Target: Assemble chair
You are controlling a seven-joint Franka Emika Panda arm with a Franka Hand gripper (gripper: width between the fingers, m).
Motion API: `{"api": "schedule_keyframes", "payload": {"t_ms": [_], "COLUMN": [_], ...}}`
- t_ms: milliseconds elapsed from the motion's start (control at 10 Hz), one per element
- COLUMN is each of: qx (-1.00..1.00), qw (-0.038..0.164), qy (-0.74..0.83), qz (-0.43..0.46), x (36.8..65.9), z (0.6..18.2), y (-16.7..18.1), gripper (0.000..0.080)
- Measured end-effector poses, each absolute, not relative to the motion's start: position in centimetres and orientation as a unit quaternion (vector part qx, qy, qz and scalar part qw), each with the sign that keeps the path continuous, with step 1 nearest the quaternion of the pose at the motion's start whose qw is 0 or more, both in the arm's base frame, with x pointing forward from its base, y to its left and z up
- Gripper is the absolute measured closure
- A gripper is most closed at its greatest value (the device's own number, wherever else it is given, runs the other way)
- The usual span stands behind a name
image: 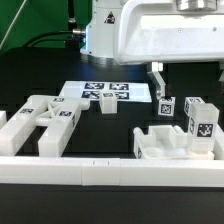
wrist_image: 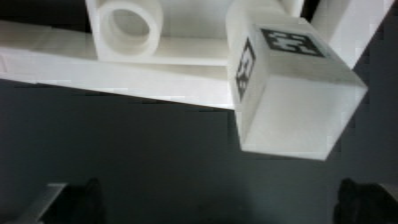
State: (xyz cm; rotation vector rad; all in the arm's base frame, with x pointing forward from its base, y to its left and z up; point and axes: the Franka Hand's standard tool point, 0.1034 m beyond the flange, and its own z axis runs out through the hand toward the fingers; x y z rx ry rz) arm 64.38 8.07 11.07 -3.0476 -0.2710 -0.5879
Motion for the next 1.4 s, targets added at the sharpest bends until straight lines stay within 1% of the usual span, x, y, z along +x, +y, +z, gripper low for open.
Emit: {"api": "schedule_keyframes", "payload": {"t_ms": [200, 300, 700, 900, 1200, 1400], "qx": [-0.98, -0.986, -0.996, -0.996, -0.996, -0.996], "qw": [0.014, 0.017, 0.027, 0.027, 0.027, 0.028], "qy": [-0.087, -0.085, -0.089, -0.089, -0.089, -0.078], "qz": [-0.179, -0.144, -0.003, -0.006, -0.013, -0.011], "x": [64.3, 63.5, 63.1, 63.4, 63.6, 63.4], "z": [11.0, 10.3, 10.7, 10.5, 9.1, 8.6], "y": [8.1, 8.4, 9.1, 9.1, 9.6, 10.4], "gripper": [0.015, 0.015, 0.015, 0.015, 0.015, 0.015]}}
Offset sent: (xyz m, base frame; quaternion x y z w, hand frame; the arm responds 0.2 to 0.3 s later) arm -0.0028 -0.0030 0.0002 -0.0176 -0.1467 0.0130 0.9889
